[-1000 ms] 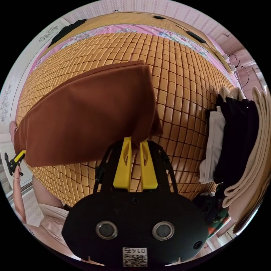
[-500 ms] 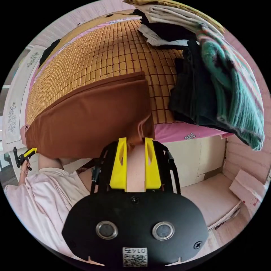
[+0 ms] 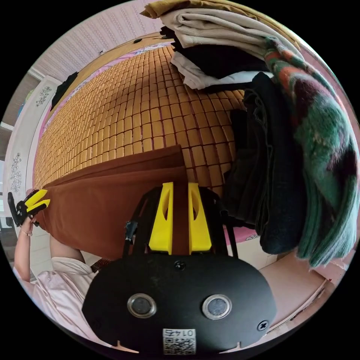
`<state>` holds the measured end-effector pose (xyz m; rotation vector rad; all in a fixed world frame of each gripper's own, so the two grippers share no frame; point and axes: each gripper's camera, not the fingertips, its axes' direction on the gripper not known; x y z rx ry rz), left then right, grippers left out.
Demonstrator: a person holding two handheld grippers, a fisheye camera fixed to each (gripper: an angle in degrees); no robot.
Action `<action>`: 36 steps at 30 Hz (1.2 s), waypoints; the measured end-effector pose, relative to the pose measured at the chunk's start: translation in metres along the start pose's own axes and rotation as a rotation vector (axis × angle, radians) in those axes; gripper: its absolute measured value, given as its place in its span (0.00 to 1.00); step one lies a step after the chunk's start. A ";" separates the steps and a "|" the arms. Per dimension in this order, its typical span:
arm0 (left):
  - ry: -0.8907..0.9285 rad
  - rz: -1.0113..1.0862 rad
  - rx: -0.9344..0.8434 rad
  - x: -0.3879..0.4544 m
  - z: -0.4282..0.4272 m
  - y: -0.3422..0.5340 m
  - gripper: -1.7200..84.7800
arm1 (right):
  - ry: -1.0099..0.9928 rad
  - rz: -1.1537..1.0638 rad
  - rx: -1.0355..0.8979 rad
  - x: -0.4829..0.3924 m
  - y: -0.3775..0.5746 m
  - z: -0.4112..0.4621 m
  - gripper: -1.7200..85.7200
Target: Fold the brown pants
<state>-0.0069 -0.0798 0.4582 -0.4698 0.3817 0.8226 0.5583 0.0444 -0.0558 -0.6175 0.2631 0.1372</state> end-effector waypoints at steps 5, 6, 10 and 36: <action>-0.040 -0.027 -0.186 0.011 0.052 -0.035 0.04 | -0.041 0.011 0.098 0.013 0.030 -0.038 0.03; -0.034 -0.027 -0.192 0.014 0.057 -0.037 0.02 | -0.035 -0.012 0.121 0.012 0.037 -0.048 0.02; -0.107 0.017 -0.168 0.022 0.063 -0.032 0.01 | -0.021 -0.053 0.174 0.008 0.053 -0.077 0.02; -0.096 0.095 -0.126 0.029 0.090 -0.052 0.01 | 0.025 -0.183 0.095 0.035 0.046 -0.078 0.01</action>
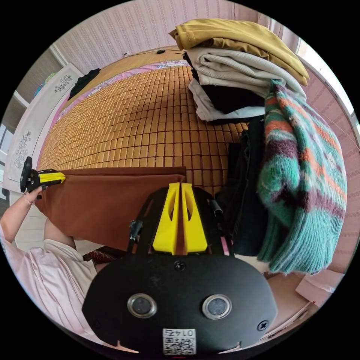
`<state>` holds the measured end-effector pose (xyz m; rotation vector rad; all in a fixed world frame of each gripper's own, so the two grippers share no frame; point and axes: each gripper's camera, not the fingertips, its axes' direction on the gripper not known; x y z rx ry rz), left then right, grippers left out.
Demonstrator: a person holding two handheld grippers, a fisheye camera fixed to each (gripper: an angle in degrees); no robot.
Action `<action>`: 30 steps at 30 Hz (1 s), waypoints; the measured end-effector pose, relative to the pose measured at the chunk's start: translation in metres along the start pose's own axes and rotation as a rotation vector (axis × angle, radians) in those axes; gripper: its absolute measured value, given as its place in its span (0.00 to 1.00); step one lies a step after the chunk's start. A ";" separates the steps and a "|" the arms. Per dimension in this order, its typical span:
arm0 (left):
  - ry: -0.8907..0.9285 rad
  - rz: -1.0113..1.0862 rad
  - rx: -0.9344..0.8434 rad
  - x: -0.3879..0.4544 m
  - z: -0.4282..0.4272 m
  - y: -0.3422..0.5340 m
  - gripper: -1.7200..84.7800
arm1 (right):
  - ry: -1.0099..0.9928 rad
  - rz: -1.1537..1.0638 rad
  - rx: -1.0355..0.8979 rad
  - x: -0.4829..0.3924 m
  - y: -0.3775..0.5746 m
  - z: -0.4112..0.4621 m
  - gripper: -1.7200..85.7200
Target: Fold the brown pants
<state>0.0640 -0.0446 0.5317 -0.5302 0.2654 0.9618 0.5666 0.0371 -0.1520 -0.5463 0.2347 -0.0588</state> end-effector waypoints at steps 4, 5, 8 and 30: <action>0.078 -0.067 0.091 -0.023 -0.035 0.025 0.01 | 0.004 -0.060 -0.027 0.001 -0.004 -0.002 0.01; 0.081 -0.083 0.096 -0.027 -0.036 0.026 0.01 | 0.004 -0.067 -0.036 0.001 -0.010 0.005 0.02; 0.056 -0.163 0.105 -0.043 -0.026 0.018 0.01 | -0.033 -0.007 -0.061 0.006 -0.030 0.035 0.02; 0.016 -0.223 0.040 -0.064 0.013 0.031 0.02 | -0.079 0.380 -0.042 0.024 0.149 0.090 0.01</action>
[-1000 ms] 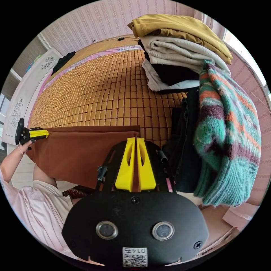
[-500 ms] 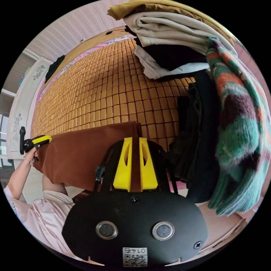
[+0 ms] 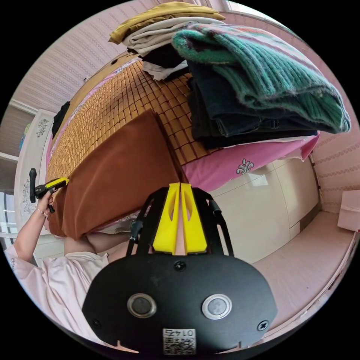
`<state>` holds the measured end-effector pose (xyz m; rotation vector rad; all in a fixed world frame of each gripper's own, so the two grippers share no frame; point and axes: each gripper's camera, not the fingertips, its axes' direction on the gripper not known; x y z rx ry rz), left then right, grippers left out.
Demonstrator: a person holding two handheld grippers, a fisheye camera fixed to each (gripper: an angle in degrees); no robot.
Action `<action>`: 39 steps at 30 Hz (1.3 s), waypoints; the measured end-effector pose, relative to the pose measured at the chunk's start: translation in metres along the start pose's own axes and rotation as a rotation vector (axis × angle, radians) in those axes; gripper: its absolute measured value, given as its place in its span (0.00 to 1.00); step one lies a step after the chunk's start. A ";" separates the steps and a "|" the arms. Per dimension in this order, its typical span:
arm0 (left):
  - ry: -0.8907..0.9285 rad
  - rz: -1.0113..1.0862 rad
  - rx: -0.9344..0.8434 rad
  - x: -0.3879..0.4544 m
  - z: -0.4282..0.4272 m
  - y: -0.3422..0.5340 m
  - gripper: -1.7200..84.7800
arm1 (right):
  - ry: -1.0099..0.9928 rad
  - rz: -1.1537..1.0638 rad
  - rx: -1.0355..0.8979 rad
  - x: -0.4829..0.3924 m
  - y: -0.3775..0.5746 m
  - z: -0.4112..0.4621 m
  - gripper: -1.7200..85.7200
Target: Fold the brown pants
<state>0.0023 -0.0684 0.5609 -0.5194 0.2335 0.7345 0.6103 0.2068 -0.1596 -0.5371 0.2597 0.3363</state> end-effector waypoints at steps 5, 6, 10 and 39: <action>0.094 -0.109 -0.027 -0.016 0.010 0.010 0.03 | -0.002 0.046 -0.043 0.003 -0.001 0.054 0.01; 0.101 -0.129 -0.018 -0.020 0.008 0.013 0.04 | 0.001 0.044 -0.058 -0.002 -0.002 0.068 0.01; 0.164 -0.181 0.012 -0.041 -0.014 0.030 0.05 | 0.079 -0.003 -0.055 -0.027 0.004 0.076 0.01; 0.211 0.033 0.051 0.016 -0.026 0.215 0.01 | 0.393 -1.282 -0.274 -0.726 0.052 0.395 0.01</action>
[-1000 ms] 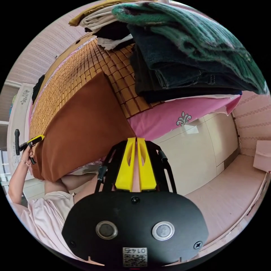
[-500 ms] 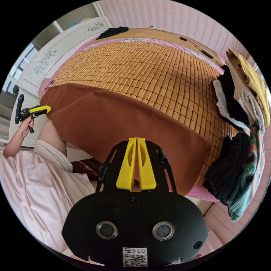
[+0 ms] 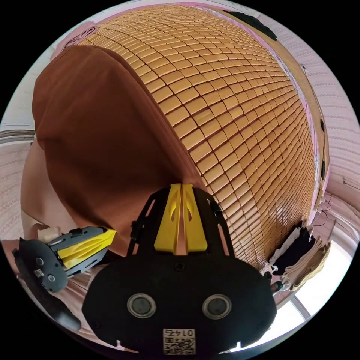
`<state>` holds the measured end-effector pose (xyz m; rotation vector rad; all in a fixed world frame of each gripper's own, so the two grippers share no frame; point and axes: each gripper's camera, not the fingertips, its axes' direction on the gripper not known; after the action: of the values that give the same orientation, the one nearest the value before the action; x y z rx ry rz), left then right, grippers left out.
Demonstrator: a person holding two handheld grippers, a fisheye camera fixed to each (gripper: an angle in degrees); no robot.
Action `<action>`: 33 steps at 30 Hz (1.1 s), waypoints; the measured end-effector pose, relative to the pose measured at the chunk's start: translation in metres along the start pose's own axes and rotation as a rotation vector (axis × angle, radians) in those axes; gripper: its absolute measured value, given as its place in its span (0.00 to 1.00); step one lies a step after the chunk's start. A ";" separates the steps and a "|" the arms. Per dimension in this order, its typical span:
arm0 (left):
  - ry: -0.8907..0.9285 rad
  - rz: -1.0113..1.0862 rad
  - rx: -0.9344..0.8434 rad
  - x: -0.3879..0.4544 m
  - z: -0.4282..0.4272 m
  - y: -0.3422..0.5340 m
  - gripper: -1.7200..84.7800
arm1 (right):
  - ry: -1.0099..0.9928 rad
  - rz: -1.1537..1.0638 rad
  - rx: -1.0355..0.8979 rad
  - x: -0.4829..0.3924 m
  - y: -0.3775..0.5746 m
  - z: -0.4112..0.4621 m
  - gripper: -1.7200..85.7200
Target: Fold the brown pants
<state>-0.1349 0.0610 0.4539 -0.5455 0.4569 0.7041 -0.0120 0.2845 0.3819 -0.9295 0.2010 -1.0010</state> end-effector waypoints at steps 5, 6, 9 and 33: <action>0.109 -0.045 -0.006 -0.013 -0.005 0.010 0.01 | -0.009 -0.112 -0.087 -0.012 -0.042 0.014 0.01; 0.097 -0.067 0.026 -0.017 -0.015 0.011 0.01 | -0.039 -0.154 -0.128 -0.014 -0.054 0.015 0.01; 0.020 -0.175 0.151 -0.046 -0.041 0.008 0.01 | -0.041 -0.160 -0.125 -0.016 -0.077 0.021 0.01; -0.037 0.386 -0.144 0.051 0.004 0.001 0.01 | -0.079 -0.246 -0.301 -0.009 -0.180 0.069 0.01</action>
<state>-0.1006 0.0886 0.4283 -0.5852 0.4845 1.1215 -0.0934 0.2942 0.5569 -1.2897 0.1766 -1.1776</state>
